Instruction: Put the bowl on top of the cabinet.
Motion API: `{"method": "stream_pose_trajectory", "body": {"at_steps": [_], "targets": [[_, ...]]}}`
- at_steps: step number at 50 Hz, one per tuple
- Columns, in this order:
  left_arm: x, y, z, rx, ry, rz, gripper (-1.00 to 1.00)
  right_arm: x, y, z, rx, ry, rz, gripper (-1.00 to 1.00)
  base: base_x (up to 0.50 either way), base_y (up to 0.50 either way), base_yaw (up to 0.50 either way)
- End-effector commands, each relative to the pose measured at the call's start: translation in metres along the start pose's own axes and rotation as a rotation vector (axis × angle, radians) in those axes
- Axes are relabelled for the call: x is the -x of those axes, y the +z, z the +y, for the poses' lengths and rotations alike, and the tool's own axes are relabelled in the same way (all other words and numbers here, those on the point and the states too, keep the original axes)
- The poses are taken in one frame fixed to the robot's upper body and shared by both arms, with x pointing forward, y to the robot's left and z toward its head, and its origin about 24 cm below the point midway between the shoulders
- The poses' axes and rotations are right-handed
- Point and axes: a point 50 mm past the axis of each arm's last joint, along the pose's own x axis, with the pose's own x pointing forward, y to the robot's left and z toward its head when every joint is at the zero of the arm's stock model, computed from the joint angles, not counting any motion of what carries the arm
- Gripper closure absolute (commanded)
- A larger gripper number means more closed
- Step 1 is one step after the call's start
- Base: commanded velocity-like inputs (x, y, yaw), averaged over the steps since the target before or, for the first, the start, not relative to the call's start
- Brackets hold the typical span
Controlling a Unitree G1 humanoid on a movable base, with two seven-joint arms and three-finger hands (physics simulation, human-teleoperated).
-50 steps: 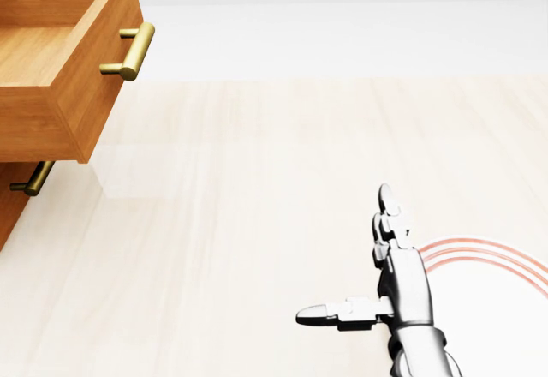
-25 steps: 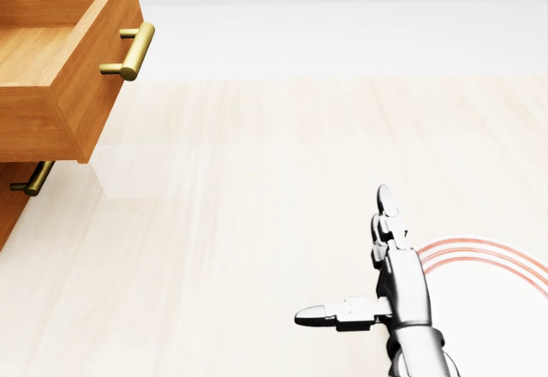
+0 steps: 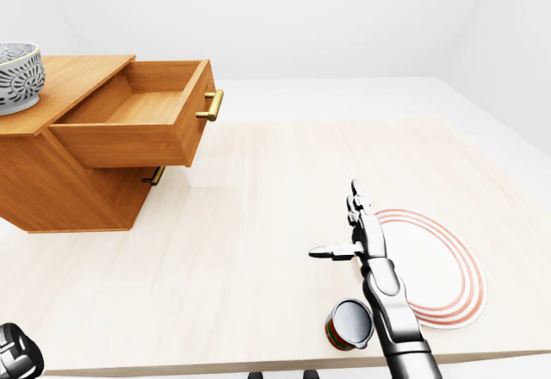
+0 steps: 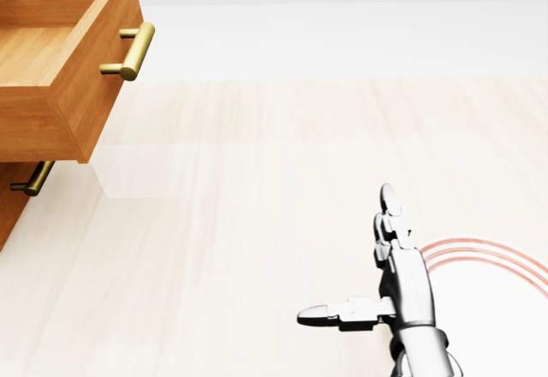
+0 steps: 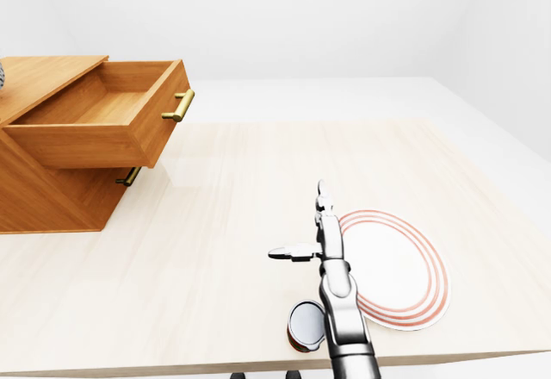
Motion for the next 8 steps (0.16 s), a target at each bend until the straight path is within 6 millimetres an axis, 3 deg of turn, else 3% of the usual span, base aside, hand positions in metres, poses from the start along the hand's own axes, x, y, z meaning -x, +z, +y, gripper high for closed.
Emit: {"method": "stream_pose_trajectory", "body": {"at_steps": [1,8], "targets": [[0.029,0.068,0.025,0.087,-0.024,-0.296,-1.0,0.001,0.001,-0.001,-0.001,-0.001,-0.003,-1.0,0.0,0.0,0.0],[0.038,0.082,0.032,0.111,-0.023,-0.359,-1.0,0.0,0.002,-0.001,-0.001,-0.001,-0.004,-1.0,0.0,0.0,0.0]]}}
